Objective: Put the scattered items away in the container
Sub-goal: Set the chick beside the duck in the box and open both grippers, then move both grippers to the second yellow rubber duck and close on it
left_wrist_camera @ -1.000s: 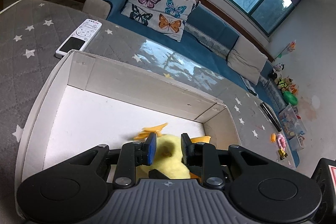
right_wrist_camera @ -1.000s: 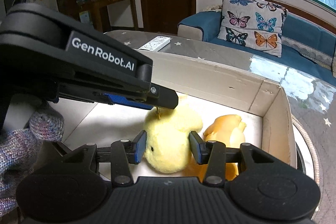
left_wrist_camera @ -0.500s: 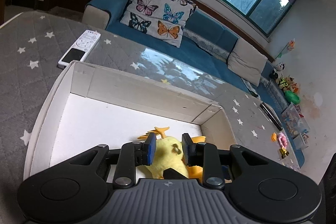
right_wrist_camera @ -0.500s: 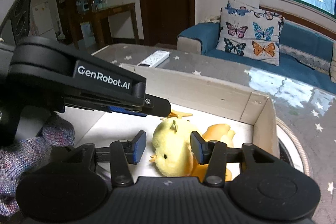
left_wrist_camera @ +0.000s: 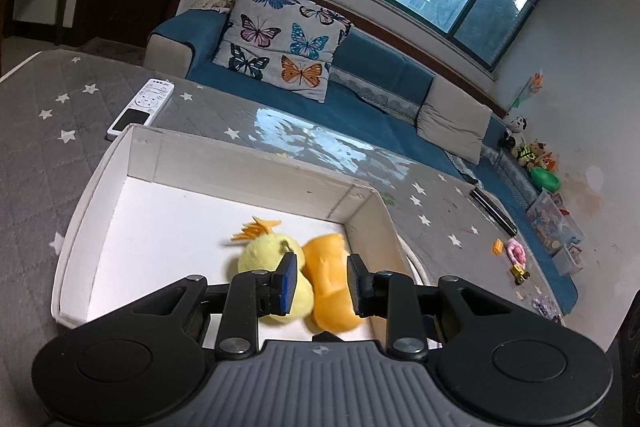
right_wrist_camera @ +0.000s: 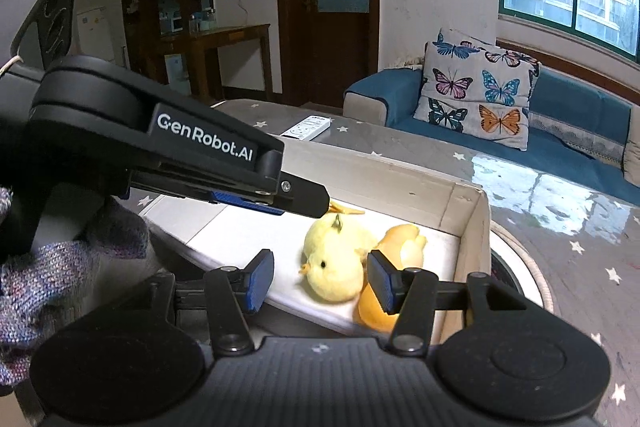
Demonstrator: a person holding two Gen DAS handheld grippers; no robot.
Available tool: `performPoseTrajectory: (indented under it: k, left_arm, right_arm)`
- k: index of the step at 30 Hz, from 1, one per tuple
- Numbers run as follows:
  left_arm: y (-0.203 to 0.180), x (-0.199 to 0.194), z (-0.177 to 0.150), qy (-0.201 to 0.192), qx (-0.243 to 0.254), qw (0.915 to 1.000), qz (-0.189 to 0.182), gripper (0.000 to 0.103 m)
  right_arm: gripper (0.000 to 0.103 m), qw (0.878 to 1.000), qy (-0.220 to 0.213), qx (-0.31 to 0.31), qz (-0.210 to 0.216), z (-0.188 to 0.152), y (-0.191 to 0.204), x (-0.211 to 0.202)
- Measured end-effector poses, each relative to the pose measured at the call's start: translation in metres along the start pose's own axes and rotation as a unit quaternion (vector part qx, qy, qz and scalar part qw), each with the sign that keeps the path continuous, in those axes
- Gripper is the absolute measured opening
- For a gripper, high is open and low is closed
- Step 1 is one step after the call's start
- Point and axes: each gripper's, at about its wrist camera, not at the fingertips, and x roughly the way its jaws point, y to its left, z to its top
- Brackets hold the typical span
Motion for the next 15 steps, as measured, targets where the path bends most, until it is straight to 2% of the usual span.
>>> performPoseTrajectory:
  k: [3,6,9,15]
  left_arm:
    - [-0.006,-0.007,-0.008,-0.002,0.005,1.0000,-0.001,0.030]
    - [-0.011,-0.014,-0.016,-0.003,0.010,0.9999,-0.002,0.031]
    - [-0.016,-0.019,-0.025,-0.001,0.013,0.9999,-0.007,0.031]
    - [-0.023,-0.023,-0.045,0.009,0.015,0.9997,-0.015,0.032]
  right_arm:
    - [0.063,1.000,-0.006,0.002,-0.002,-0.008,0.001,-0.012]
    - [0.064,1.000,-0.011,-0.001,-0.010,-0.017,0.002,-0.025]
    - [0.069,1.000,-0.008,-0.003,-0.017,-0.028,0.004,-0.034]
    - [0.070,0.999,0.005,-0.002,-0.032,-0.055,0.000,-0.050]
